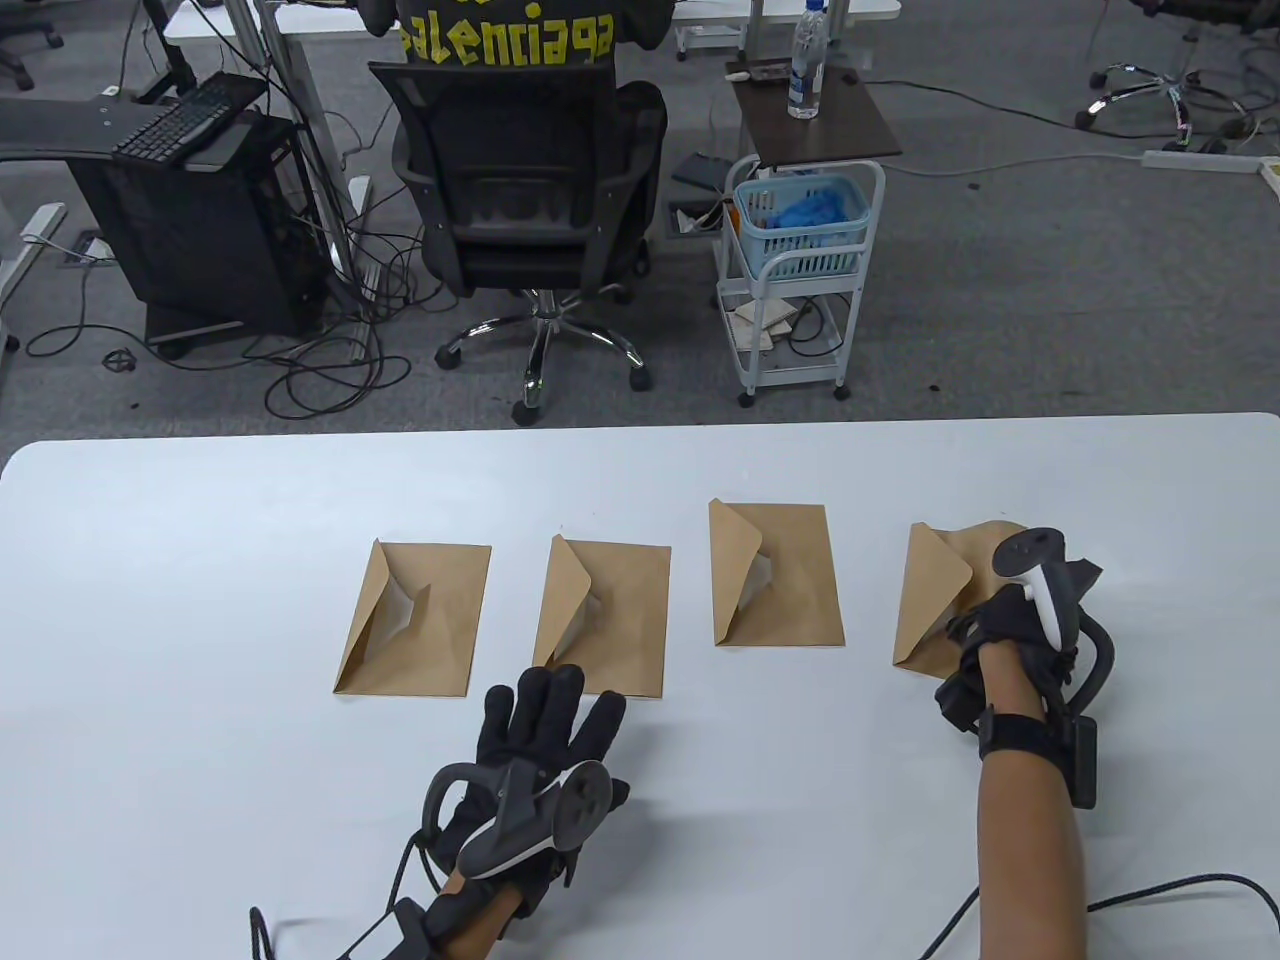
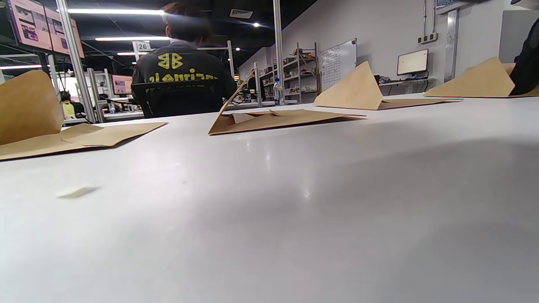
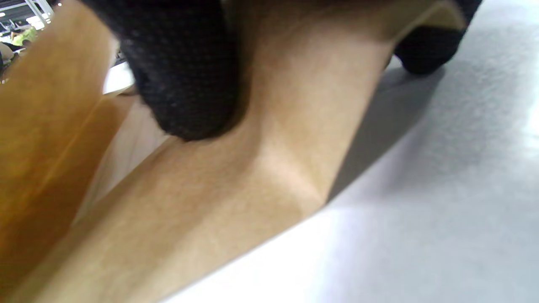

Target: Pull paper from envelopes and stack

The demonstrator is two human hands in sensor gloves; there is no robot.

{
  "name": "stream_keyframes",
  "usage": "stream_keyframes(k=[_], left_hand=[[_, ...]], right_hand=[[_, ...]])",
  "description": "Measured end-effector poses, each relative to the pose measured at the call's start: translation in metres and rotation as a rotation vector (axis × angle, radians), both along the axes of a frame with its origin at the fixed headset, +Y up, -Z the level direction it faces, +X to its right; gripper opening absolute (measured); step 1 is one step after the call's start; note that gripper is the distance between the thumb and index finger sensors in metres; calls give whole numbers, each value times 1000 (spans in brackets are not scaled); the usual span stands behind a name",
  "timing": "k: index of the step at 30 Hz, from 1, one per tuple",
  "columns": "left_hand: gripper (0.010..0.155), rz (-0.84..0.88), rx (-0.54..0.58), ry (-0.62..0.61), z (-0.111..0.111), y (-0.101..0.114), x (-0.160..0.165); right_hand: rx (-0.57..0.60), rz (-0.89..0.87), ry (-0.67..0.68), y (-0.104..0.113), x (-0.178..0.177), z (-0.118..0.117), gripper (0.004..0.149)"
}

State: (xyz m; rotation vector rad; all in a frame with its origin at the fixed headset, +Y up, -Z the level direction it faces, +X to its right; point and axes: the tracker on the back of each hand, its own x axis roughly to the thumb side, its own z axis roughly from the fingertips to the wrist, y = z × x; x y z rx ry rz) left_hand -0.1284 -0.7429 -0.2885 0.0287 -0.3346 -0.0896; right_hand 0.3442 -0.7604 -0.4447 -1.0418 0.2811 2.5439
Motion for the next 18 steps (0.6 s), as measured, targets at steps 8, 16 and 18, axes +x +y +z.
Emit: stream_keyframes(k=[8, 16, 18], left_hand=[[76, -6, -16, -6, -1, -4, 3], [76, 6, -8, -19, 0, -2, 7], [76, 7, -4, -20, -1, -2, 7]], right_hand=[[37, -29, 40, 7, 5, 14, 37], [238, -214, 132, 28, 8, 38, 30], [318, -262, 157, 37, 5, 45, 28]])
